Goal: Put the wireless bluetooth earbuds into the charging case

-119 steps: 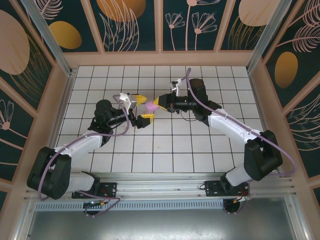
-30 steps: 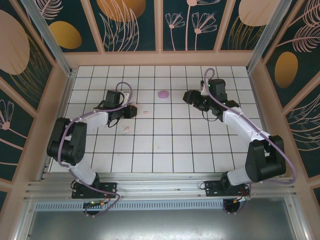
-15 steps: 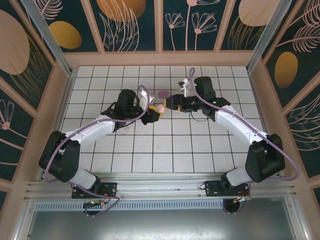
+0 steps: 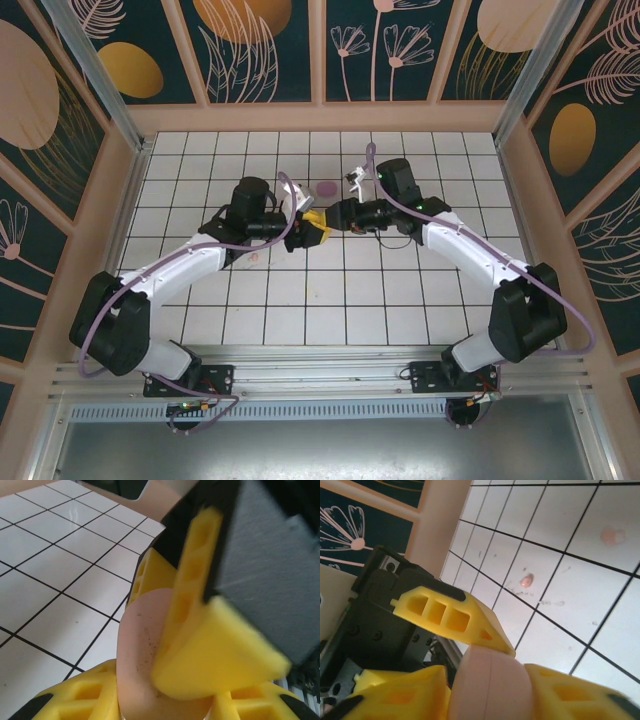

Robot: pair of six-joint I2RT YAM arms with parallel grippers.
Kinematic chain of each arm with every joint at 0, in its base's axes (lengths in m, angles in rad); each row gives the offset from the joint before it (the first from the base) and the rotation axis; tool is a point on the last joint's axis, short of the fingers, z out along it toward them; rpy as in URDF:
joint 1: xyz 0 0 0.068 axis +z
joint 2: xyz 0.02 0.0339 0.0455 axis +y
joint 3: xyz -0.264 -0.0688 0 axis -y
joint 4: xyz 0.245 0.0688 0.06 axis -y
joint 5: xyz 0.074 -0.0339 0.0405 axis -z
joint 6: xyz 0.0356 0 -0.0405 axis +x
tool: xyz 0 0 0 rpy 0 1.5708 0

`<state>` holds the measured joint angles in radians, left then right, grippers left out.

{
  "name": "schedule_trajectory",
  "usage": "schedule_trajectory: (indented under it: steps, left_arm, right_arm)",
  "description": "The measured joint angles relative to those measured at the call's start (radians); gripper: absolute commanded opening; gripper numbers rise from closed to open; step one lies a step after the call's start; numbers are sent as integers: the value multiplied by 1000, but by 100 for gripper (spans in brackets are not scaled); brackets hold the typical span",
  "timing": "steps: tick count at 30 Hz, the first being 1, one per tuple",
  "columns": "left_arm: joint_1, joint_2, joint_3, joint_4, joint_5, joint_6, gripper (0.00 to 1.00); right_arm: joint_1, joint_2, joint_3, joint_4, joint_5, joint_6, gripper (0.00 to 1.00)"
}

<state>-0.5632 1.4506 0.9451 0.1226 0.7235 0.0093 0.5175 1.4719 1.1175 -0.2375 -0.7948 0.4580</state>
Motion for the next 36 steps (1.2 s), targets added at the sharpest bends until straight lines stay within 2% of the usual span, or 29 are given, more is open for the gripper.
schedule_trajectory:
  steps: [3,6,11,14,19,22,28,36]
  left_arm:
    - [0,-11,-1,-5,-34,23,27]
    - [-5,-24,-5,-7,-56,39,40]
    - [-7,-88,-37,19,-113,49,73]
    - [-5,-154,-78,62,-211,17,83]
    - [-5,-255,-141,142,-344,-46,86]
    - [-3,-306,-191,208,-345,-68,87]
    - [1,-336,-309,425,-235,-116,83]
    - [74,-130,-289,699,-29,-251,76]
  right_arm:
    - [1,0,0,9,-1,34,17]
    - [0,-1,-2,24,-1,59,12]
    - [-14,-34,-40,85,-14,140,8]
    - [-50,-72,-88,134,-13,219,9]
    - [-97,-138,-142,226,-11,348,9]
    - [-105,-165,-155,301,-11,430,9]
    - [-92,-176,-170,451,-11,577,9]
    - [-68,-176,-172,538,-12,682,9]
